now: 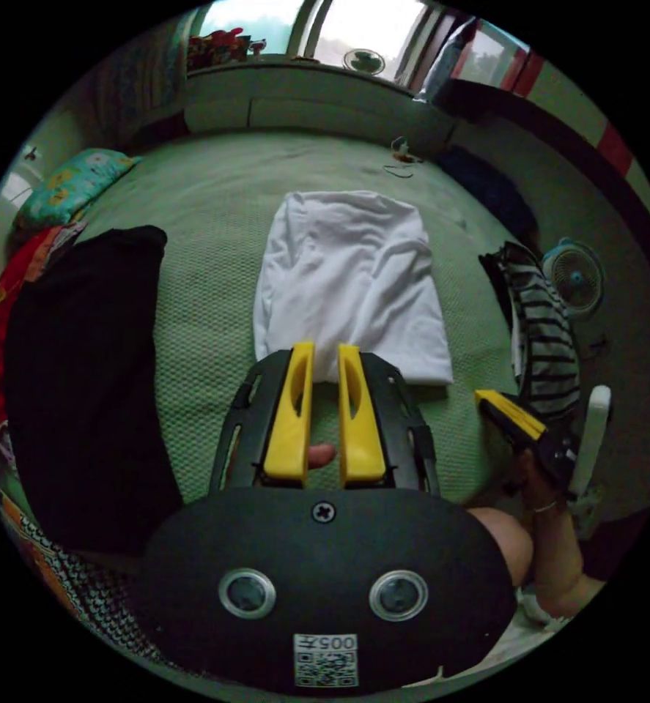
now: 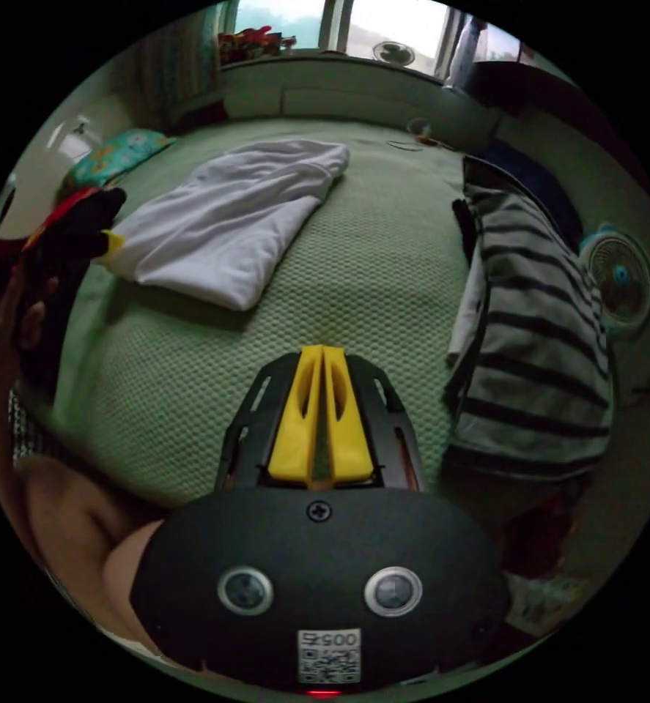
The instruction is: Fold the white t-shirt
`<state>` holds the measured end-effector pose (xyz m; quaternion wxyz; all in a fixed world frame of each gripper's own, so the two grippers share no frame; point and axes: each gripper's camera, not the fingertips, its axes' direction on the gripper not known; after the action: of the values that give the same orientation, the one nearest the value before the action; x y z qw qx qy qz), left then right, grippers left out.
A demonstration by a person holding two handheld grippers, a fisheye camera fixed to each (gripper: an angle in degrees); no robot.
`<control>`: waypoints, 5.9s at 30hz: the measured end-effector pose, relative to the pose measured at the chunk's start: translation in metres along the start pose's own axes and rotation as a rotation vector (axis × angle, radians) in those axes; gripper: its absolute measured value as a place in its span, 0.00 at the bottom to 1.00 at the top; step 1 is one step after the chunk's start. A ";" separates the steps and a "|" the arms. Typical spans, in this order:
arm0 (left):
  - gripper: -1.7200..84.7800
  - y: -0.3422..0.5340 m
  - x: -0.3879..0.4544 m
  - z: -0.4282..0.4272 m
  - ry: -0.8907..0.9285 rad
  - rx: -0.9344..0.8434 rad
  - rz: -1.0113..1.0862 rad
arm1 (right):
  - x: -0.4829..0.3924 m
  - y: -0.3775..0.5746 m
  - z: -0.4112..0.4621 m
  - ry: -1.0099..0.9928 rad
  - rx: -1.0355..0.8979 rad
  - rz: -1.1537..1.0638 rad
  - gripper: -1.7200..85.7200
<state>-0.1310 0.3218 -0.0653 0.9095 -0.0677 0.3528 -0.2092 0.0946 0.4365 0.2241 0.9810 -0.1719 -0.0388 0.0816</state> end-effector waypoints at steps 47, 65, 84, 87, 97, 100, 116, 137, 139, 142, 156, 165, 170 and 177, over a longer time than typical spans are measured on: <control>0.10 -0.141 0.003 0.036 0.102 0.102 -0.071 | -0.084 0.070 -0.058 -0.023 0.008 -0.262 0.10; 0.10 -0.180 -0.007 0.064 0.152 0.062 -0.042 | -0.077 0.084 -0.101 -0.041 0.060 -0.182 0.00; 0.13 -0.213 0.015 0.125 0.260 -0.043 0.045 | -0.051 0.166 -0.212 0.055 0.000 -0.166 0.09; 0.14 -0.224 0.023 0.133 0.222 -0.037 0.058 | -0.092 0.174 -0.213 -0.062 0.014 -0.229 0.10; 0.17 -0.260 0.001 0.173 0.147 -0.100 -0.044 | -0.188 0.177 -0.163 -0.002 -0.009 -0.351 0.08; 0.16 -0.273 0.002 0.195 0.149 -0.168 -0.034 | -0.195 0.175 -0.153 0.041 -0.010 -0.355 0.05; 0.07 -0.298 -0.049 0.214 0.327 -0.116 -0.176 | -0.205 0.165 -0.125 -0.190 -0.020 -0.339 0.02; 0.06 -0.300 -0.002 0.204 0.143 -0.087 -0.045 | -0.227 0.170 -0.120 -0.151 -0.062 -0.208 0.09; 0.06 -0.299 0.005 0.195 0.152 -0.070 -0.007 | -0.232 0.176 -0.124 -0.171 -0.066 -0.233 0.10; 0.06 -0.295 0.011 0.184 0.133 -0.078 0.023 | -0.238 0.189 -0.128 -0.184 -0.086 -0.266 0.12; 0.03 -0.269 0.042 0.158 0.038 0.010 -0.008 | -0.240 0.177 -0.149 -0.079 -0.004 -0.219 0.11; 0.06 -0.260 0.094 0.171 -0.080 -0.018 0.059 | -0.253 0.164 -0.132 -0.085 -0.063 -0.223 0.11; 0.09 -0.255 0.114 0.184 -0.107 -0.075 0.086 | -0.251 0.162 -0.127 -0.097 -0.069 -0.218 0.09; 0.03 -0.244 0.135 0.170 -0.141 -0.020 0.078 | -0.235 0.166 -0.136 -0.132 -0.010 -0.198 0.01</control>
<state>-0.0090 0.0397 0.0437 0.9389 -0.0775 0.2923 -0.1646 -0.1472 0.5044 0.0283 0.9787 -0.1661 -0.1207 -0.0045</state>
